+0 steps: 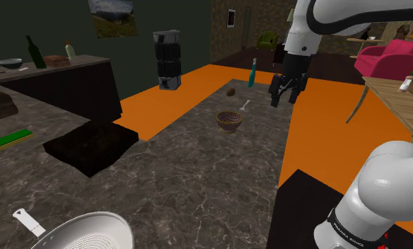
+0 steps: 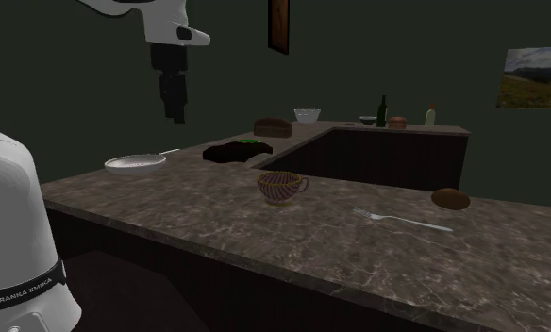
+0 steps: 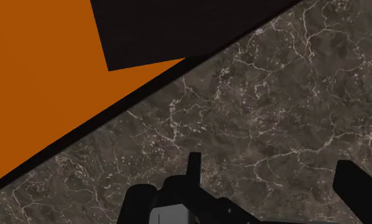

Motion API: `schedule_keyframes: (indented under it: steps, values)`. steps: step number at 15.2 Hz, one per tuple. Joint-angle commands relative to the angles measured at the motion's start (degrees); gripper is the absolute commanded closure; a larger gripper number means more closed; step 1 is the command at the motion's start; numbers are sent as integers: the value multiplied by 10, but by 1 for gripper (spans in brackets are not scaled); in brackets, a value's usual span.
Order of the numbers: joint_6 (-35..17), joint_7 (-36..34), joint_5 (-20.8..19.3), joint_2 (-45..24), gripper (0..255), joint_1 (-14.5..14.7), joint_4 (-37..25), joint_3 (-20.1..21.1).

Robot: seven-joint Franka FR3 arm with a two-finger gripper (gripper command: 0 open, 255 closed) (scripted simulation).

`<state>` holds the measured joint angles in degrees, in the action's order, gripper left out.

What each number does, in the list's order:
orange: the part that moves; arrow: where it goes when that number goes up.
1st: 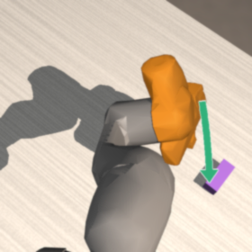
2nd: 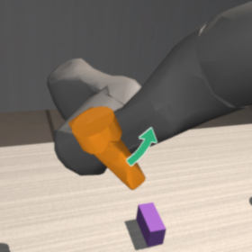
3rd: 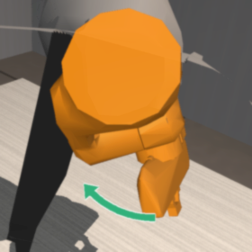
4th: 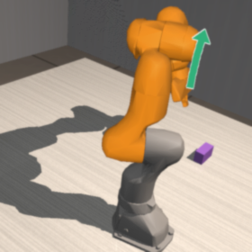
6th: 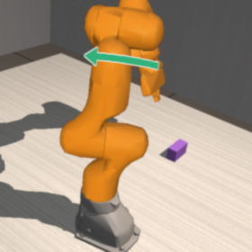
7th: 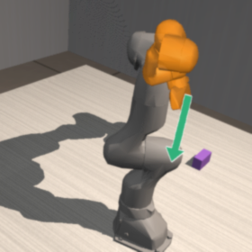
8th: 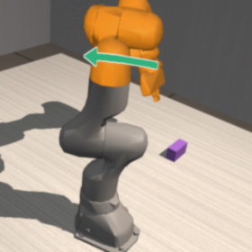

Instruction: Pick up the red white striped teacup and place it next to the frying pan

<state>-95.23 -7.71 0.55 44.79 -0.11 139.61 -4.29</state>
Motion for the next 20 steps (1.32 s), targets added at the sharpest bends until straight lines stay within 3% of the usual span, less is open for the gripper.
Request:
schedule_keyframes:
  steps: [1,11,20]
  values:
    - [0,0,0,0,0,0,0,0]
    - [-146,51,6,-208,0,-4,-60,-56]
    - [-222,112,57,-412,0,-6,-179,-97]
